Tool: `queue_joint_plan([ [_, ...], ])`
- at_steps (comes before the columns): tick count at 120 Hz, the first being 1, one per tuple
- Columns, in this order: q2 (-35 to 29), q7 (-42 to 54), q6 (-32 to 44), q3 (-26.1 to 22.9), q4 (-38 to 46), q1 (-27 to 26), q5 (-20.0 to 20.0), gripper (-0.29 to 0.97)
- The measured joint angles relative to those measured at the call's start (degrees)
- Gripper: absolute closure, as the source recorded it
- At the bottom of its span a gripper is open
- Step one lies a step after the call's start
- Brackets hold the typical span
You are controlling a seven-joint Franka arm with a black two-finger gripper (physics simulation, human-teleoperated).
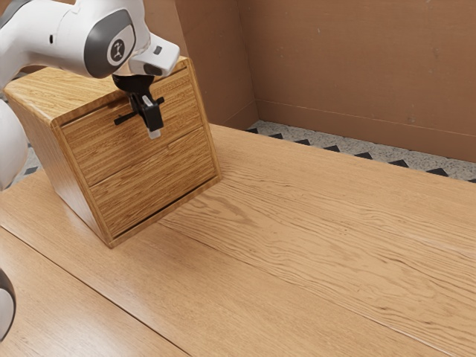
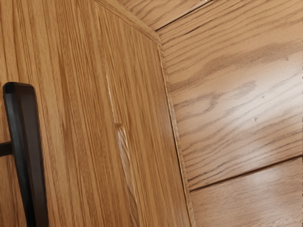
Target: Pull the drawer handle with one arm to open the drawer
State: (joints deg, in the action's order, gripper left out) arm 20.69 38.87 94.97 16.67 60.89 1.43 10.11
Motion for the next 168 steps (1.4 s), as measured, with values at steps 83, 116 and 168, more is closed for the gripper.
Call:
queue_joint_plan([
  [83, -5.6, -1.7, -0.7, -10.6, 6.0, 0.2, 4.1, 0.44],
  [116, -11.7, -4.1, -0.9, -20.6, 13.0, 3.2, 7.5, 0.43],
  [168, -19.4, -8.8, -0.8, -33.1, 21.2, 8.3, 9.0, 0.42],
])
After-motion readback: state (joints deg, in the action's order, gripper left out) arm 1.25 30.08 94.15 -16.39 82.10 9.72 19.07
